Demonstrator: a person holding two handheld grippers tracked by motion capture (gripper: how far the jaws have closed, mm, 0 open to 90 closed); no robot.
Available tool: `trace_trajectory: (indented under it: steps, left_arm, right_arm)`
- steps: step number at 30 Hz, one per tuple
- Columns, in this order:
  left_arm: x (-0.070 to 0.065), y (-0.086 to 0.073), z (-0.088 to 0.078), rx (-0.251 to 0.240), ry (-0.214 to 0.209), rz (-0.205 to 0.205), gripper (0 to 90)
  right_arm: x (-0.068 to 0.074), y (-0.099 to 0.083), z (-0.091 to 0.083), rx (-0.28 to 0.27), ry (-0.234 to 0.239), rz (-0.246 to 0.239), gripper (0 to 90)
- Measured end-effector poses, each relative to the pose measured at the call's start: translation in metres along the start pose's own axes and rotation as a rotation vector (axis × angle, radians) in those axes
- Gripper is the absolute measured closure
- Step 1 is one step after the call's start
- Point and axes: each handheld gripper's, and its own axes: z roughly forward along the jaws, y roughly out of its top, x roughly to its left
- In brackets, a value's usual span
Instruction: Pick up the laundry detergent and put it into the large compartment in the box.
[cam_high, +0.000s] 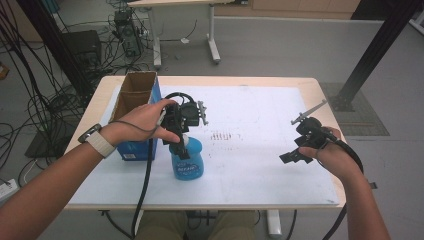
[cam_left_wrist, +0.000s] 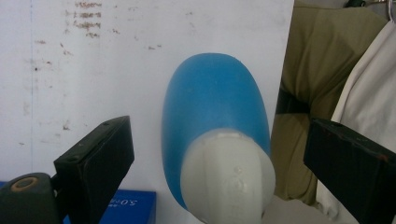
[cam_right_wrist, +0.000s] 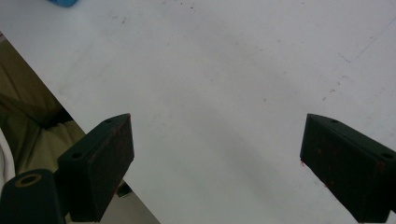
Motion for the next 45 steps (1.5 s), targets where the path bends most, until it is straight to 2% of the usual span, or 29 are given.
trace_trajectory:
  steps: [45]
  left_arm:
    - [-0.0007, -0.0016, 0.001, -0.003, 0.001, 0.001, 8.9]
  right_arm:
    - [-0.0006, -0.0015, 0.0014, -0.01, 0.01, 0.004, 9.7]
